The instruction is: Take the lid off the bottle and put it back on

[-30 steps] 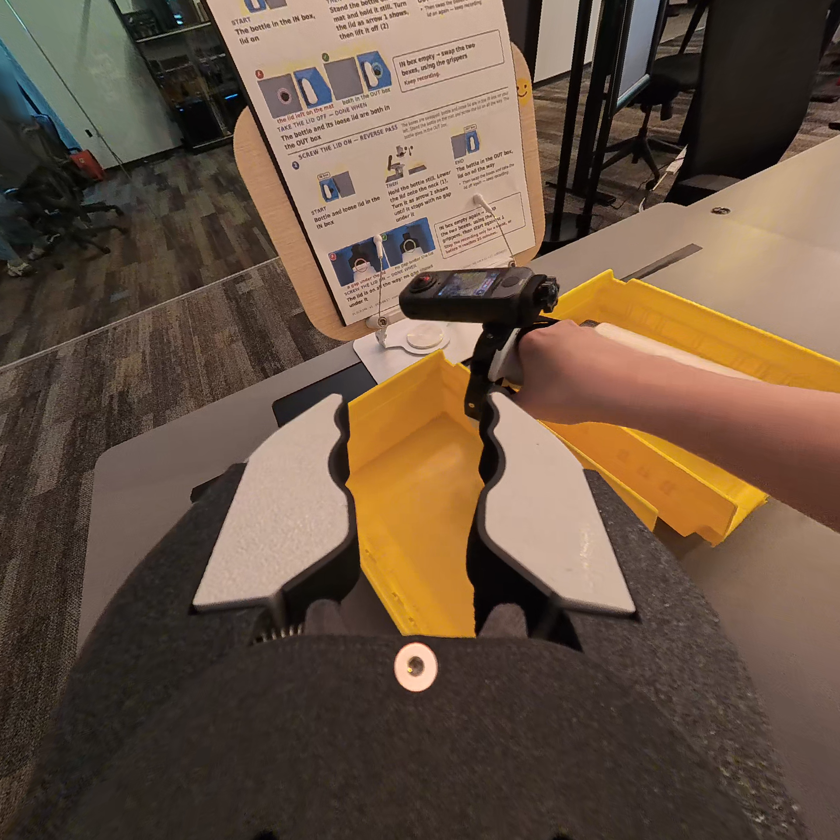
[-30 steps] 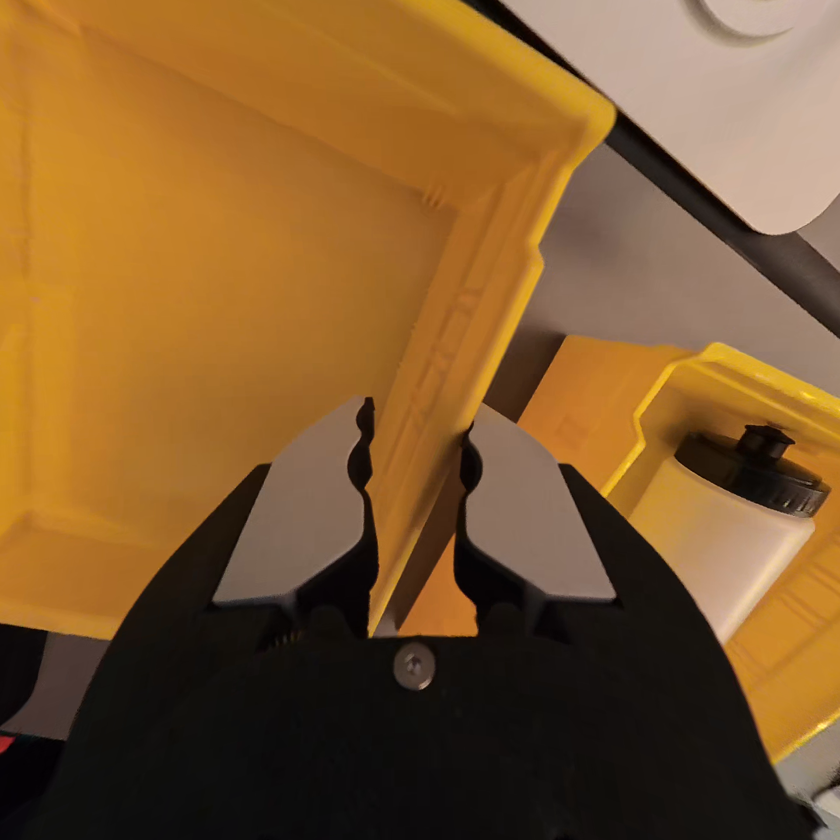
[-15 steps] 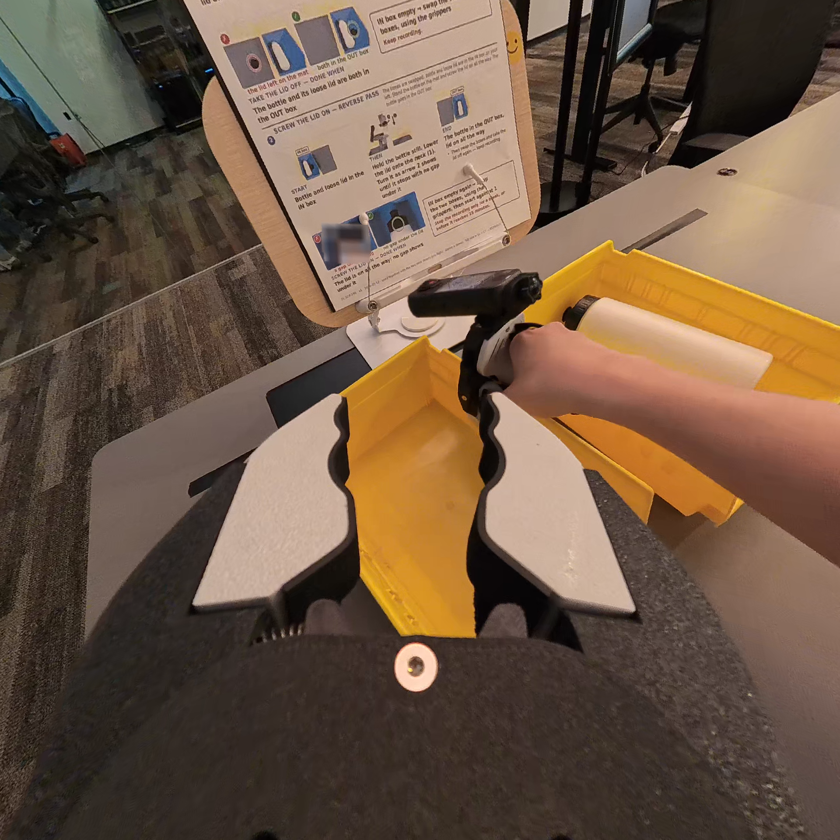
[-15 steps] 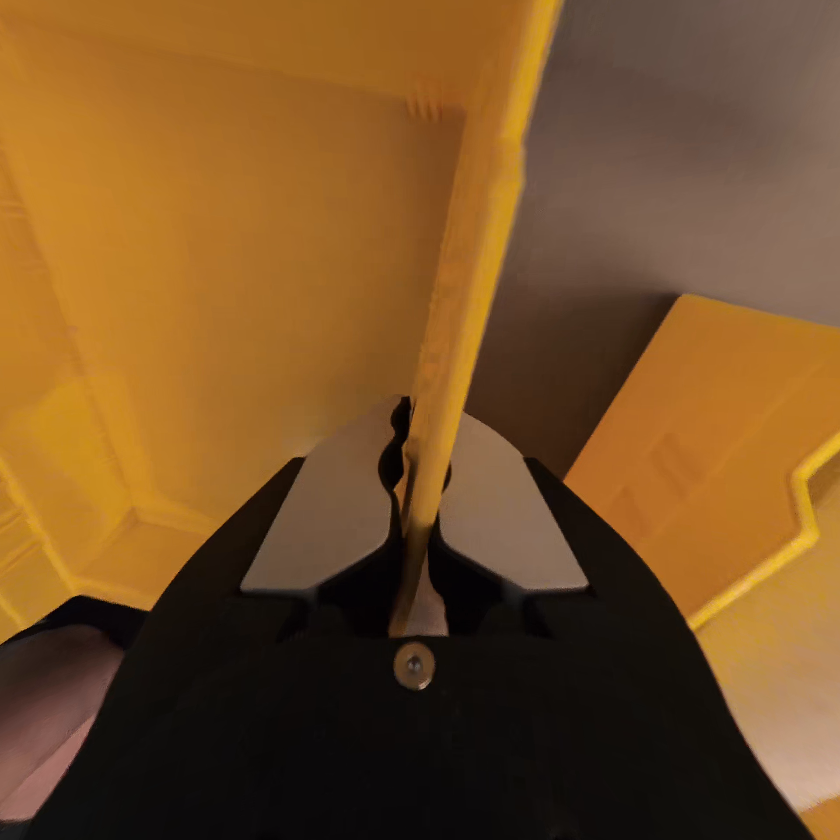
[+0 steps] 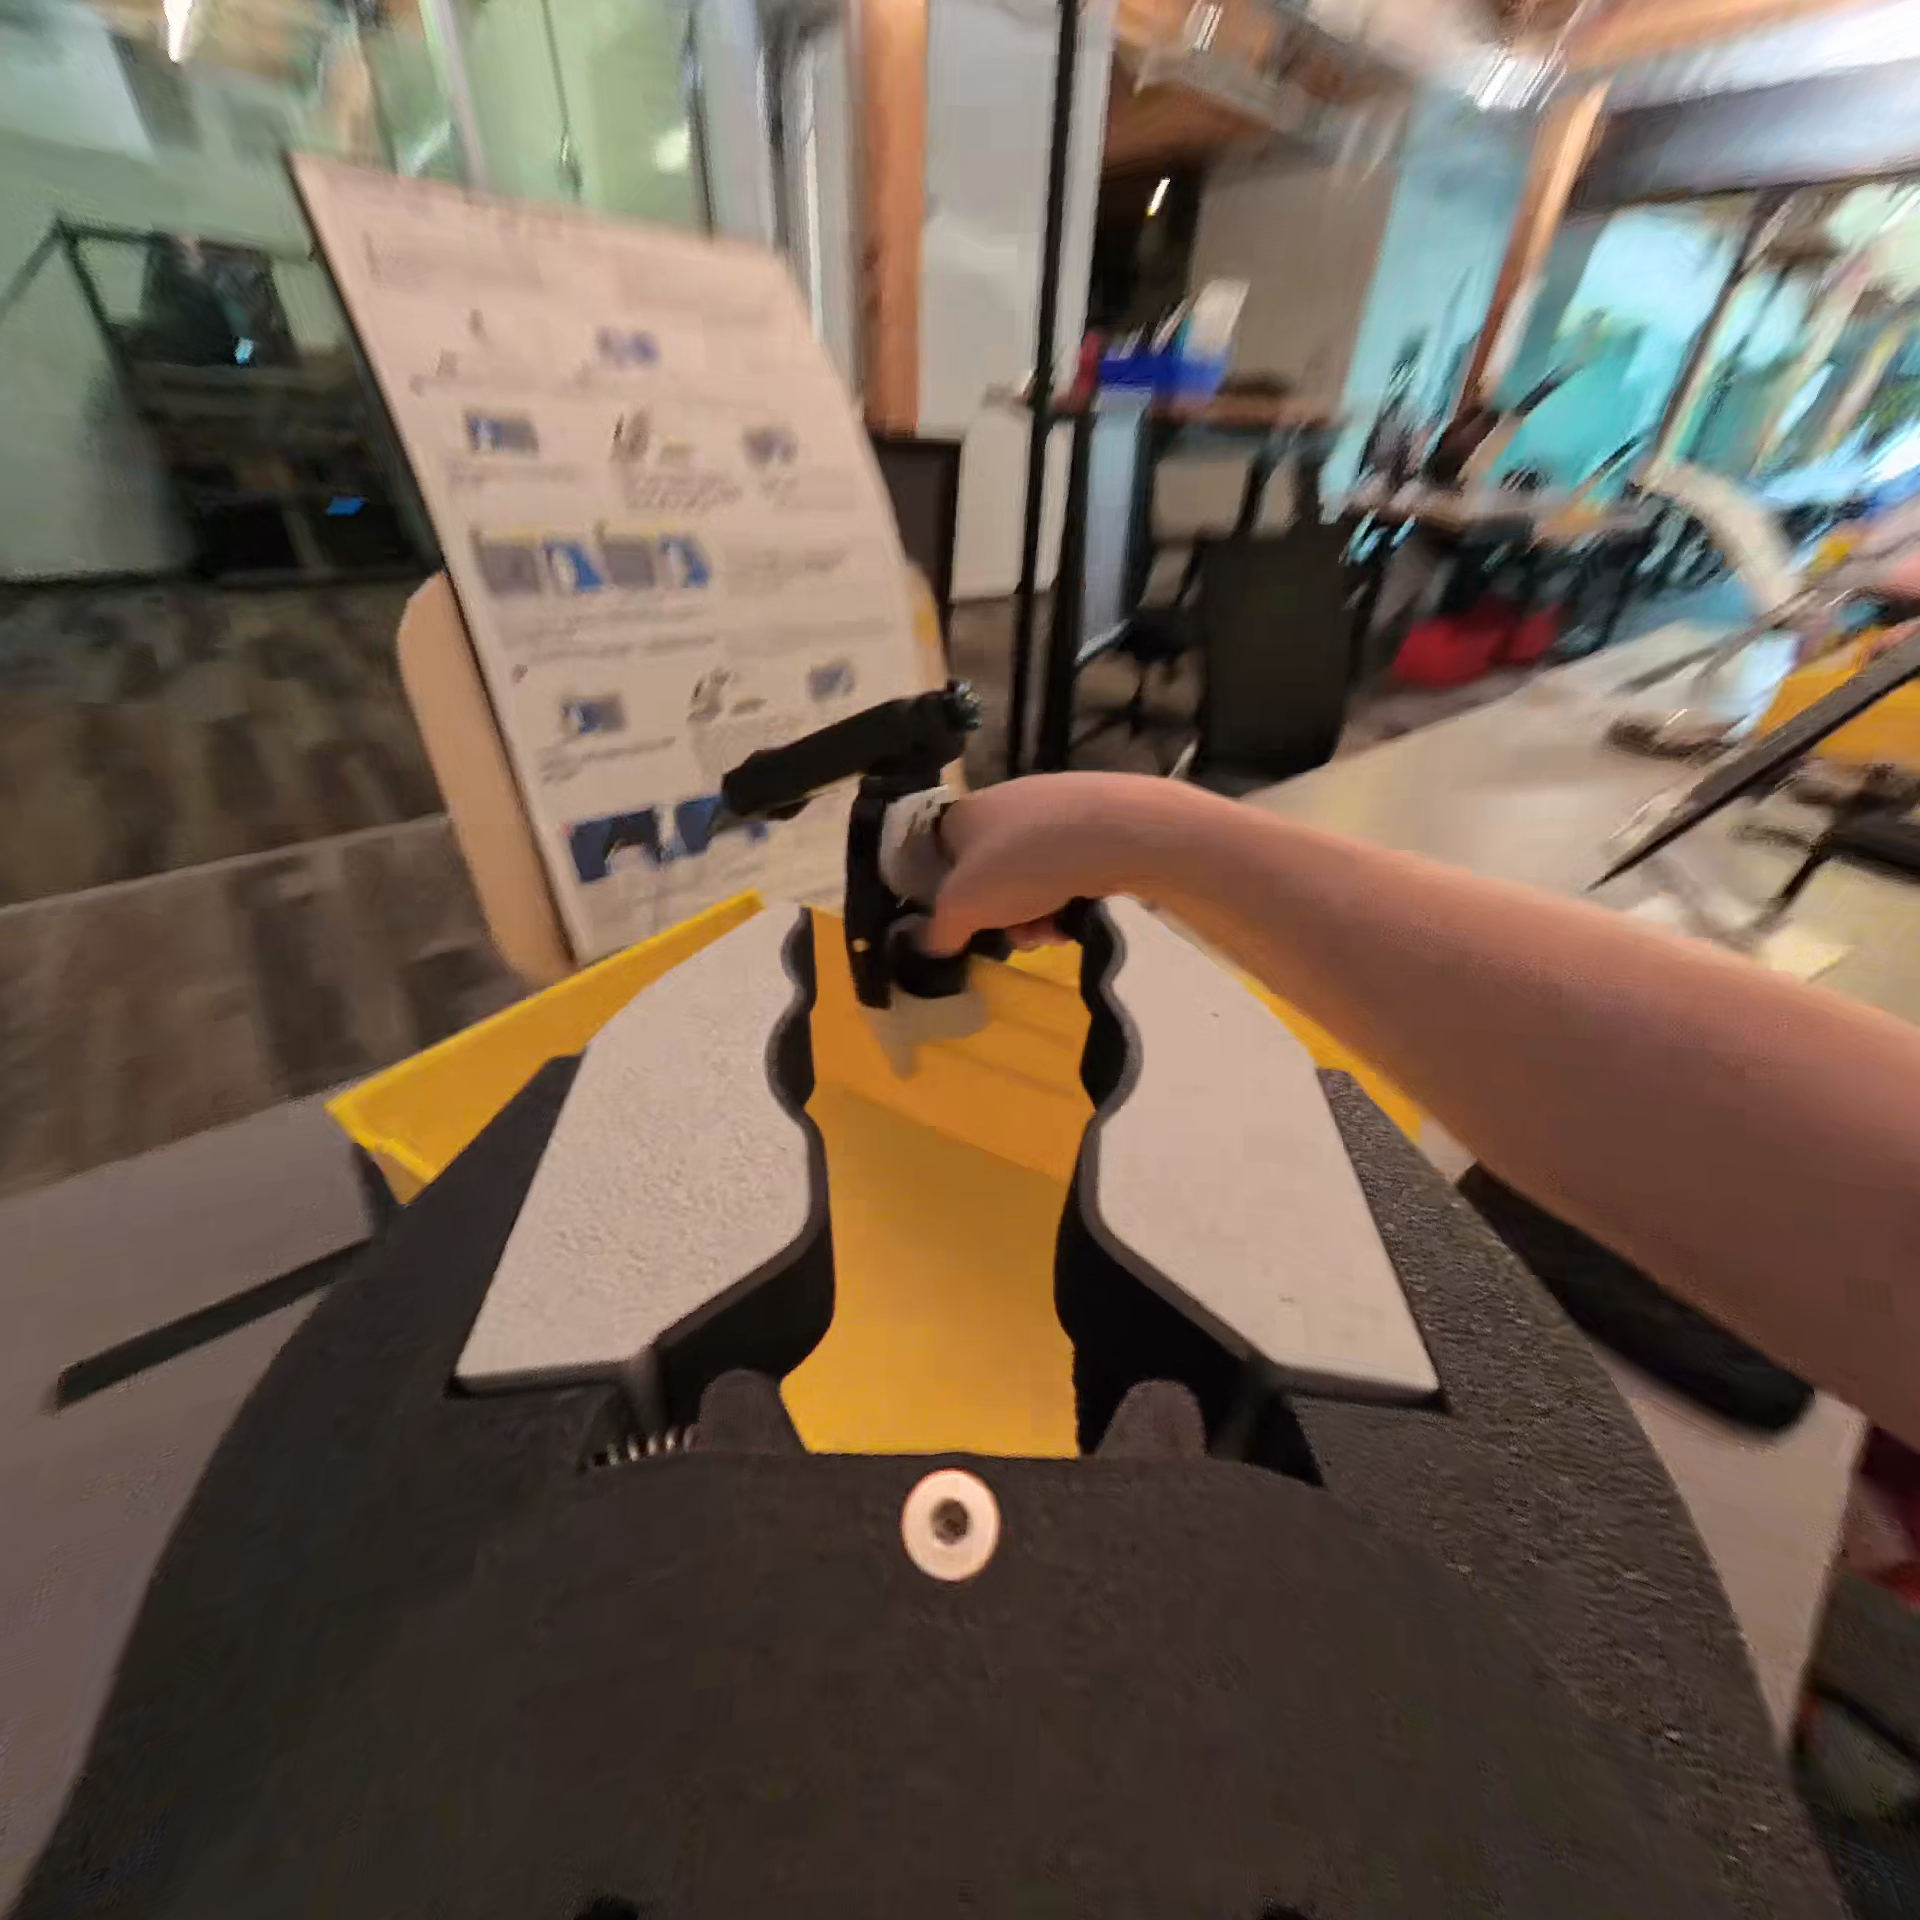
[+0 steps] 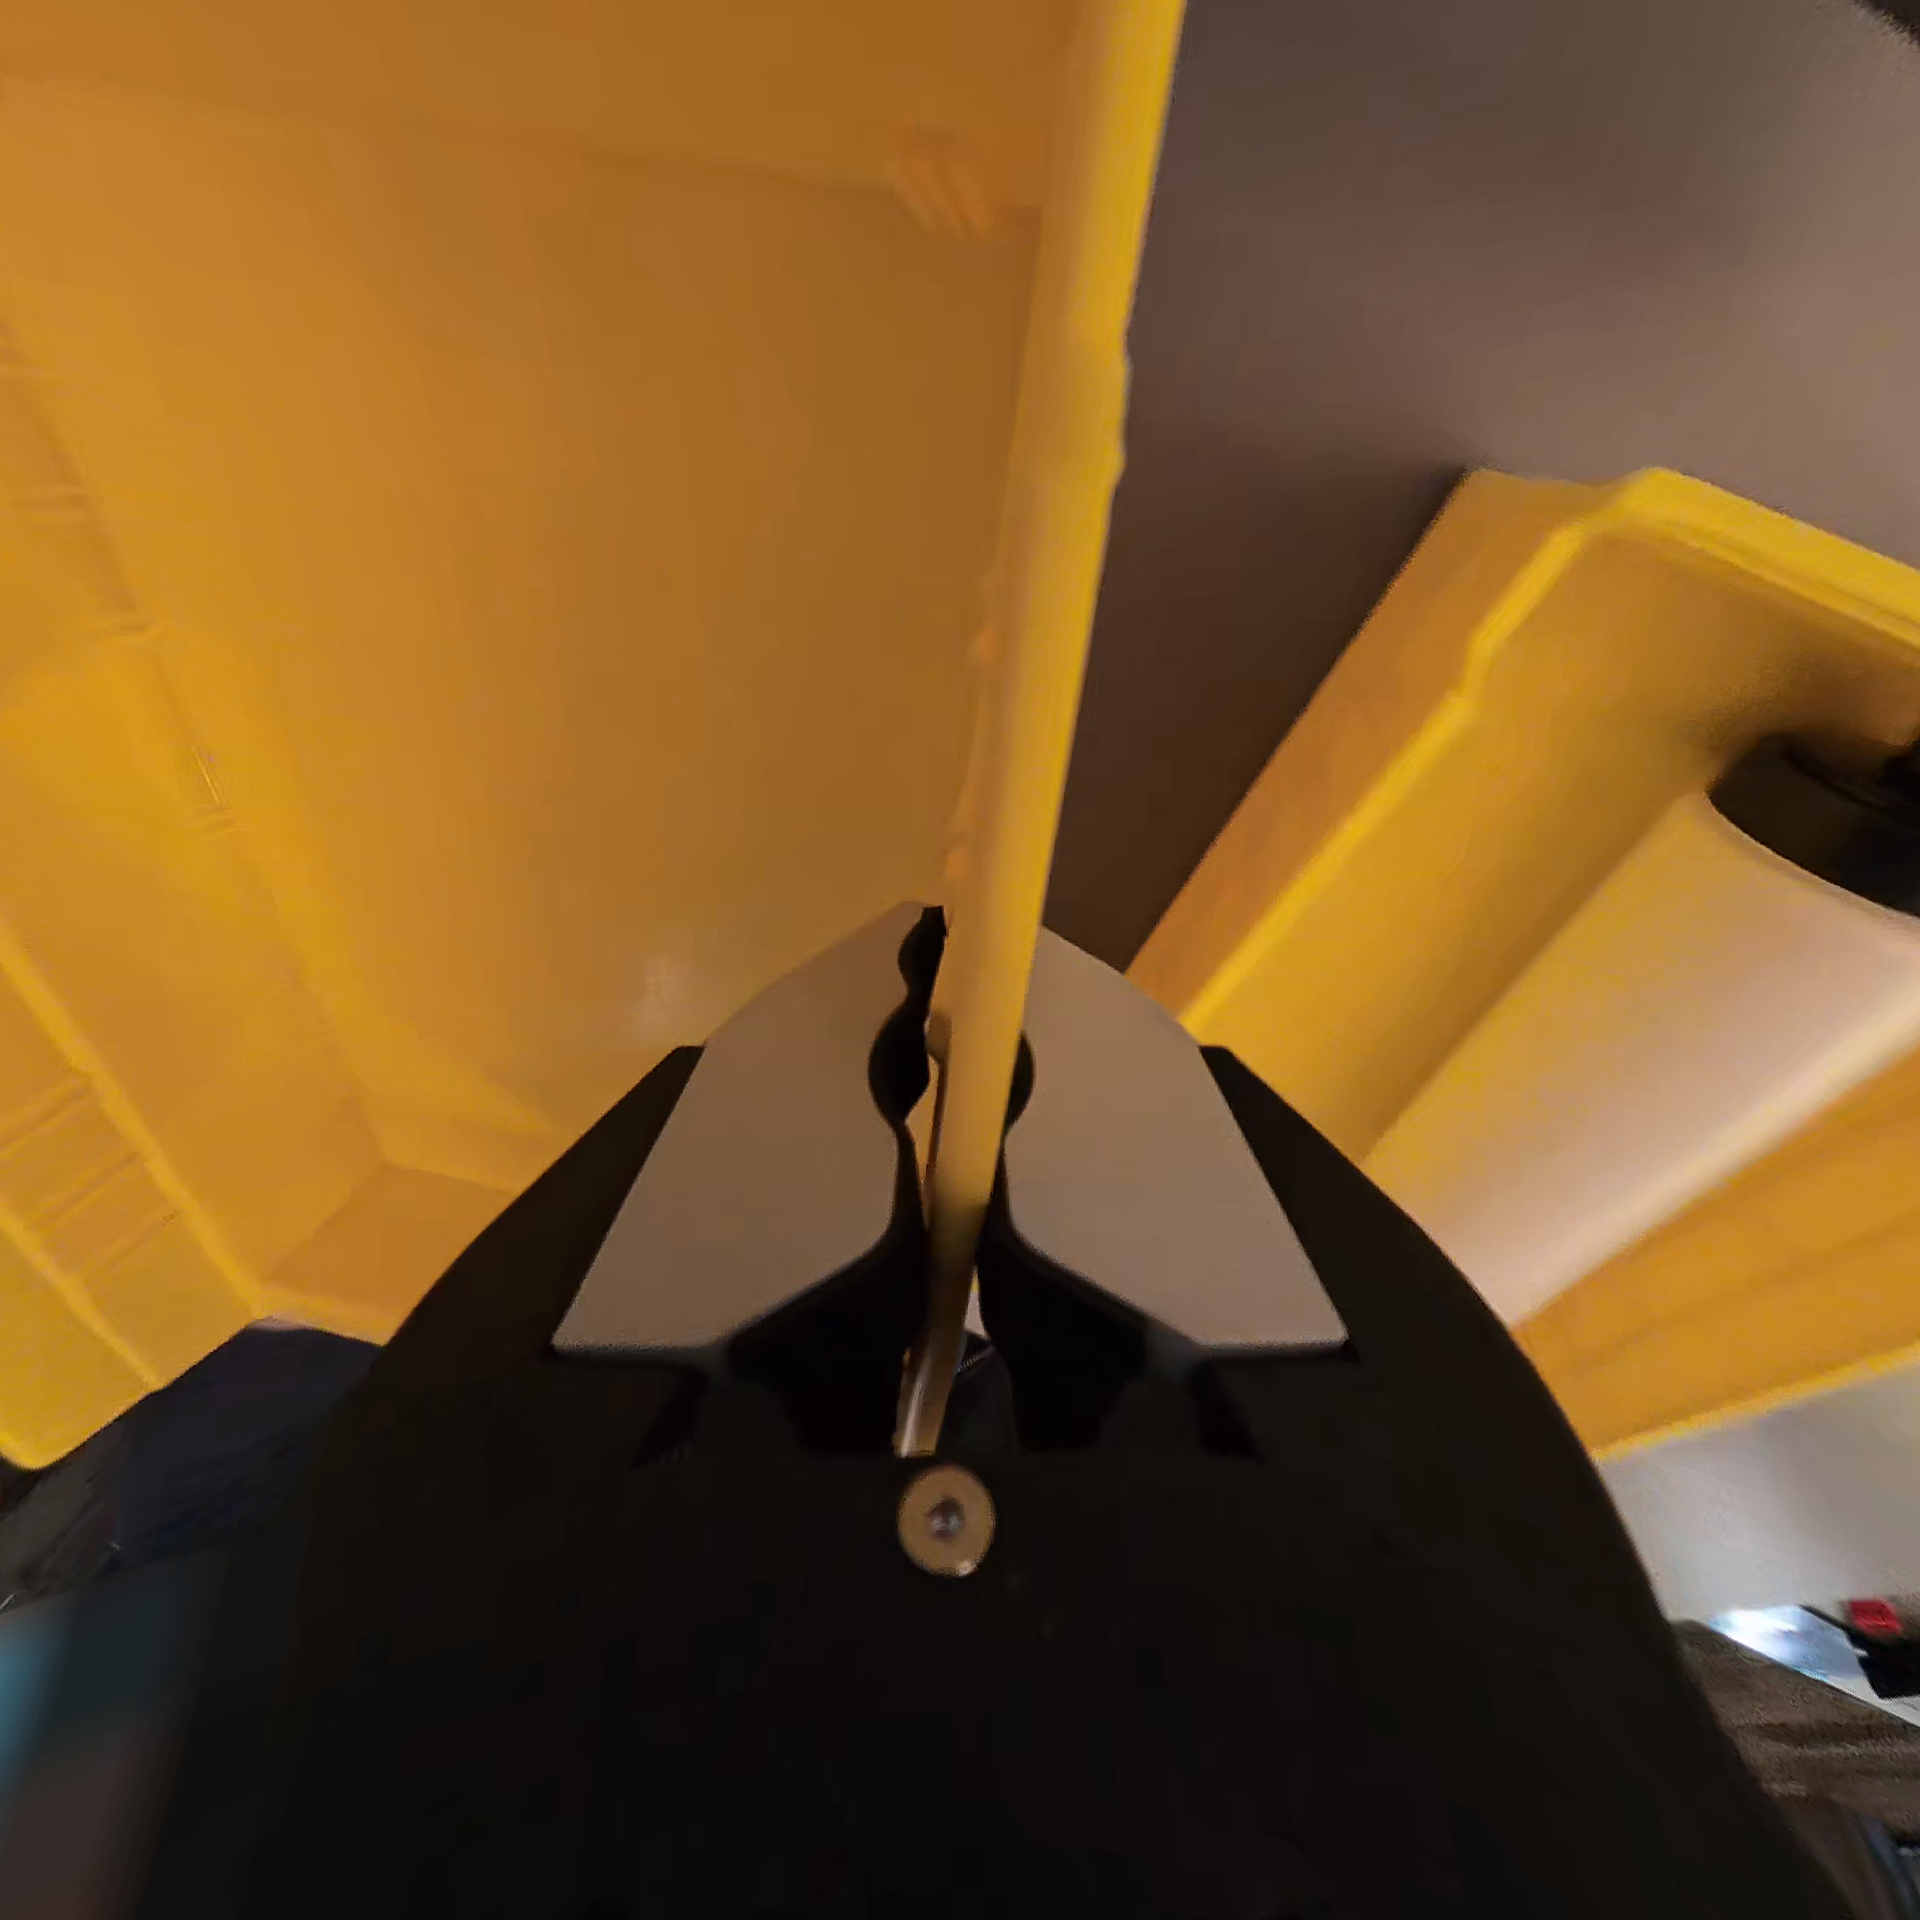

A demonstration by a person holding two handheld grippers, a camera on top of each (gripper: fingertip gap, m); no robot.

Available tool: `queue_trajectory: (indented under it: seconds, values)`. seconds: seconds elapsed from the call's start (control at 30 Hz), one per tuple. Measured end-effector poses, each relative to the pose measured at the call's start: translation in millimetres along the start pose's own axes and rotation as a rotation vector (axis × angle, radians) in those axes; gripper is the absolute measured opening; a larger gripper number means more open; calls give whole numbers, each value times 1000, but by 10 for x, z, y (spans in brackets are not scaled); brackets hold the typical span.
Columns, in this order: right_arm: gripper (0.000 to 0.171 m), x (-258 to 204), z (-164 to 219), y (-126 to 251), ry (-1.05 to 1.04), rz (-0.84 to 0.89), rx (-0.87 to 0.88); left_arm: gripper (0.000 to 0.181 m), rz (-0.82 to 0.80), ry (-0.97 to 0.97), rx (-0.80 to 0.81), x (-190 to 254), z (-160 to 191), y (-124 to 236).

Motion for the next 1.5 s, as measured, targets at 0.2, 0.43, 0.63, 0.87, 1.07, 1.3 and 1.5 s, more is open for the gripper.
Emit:
queue_trajectory:
  seconds: [0.2,0.43,0.63,0.87,1.07,1.3,1.5]
  values:
    - [5,881,405,1021,-126,-19,128,54,75,4,-21,222,-67,213]
    - [5,2520,1693,1816,-472,8,268,71,173,44,-420,346,654,-443]
    - [5,3659,2845,1878,-712,118,288,54,254,273,-708,489,1700,-1245]
    - [6,4377,3391,1212,-752,68,271,65,178,430,-801,491,2265,-1612]
    - [6,4587,3361,634,-736,35,216,64,-5,292,-1066,420,2498,-1976]
    - [6,4607,3102,299,-679,59,180,52,-53,376,-1362,318,2753,-2238]
    - [6,4477,2830,69,-629,62,137,6,-165,307,-1522,-74,2882,-2171]
Point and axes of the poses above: each gripper's, where its closed fingertips meet, y back along the fingers, z out of its underside, x = y × z across the jaws, the point moved 7 cm from there along y, back along the fingers, and after that the axes turned 9 degrees about x, right-handed, at the moved point
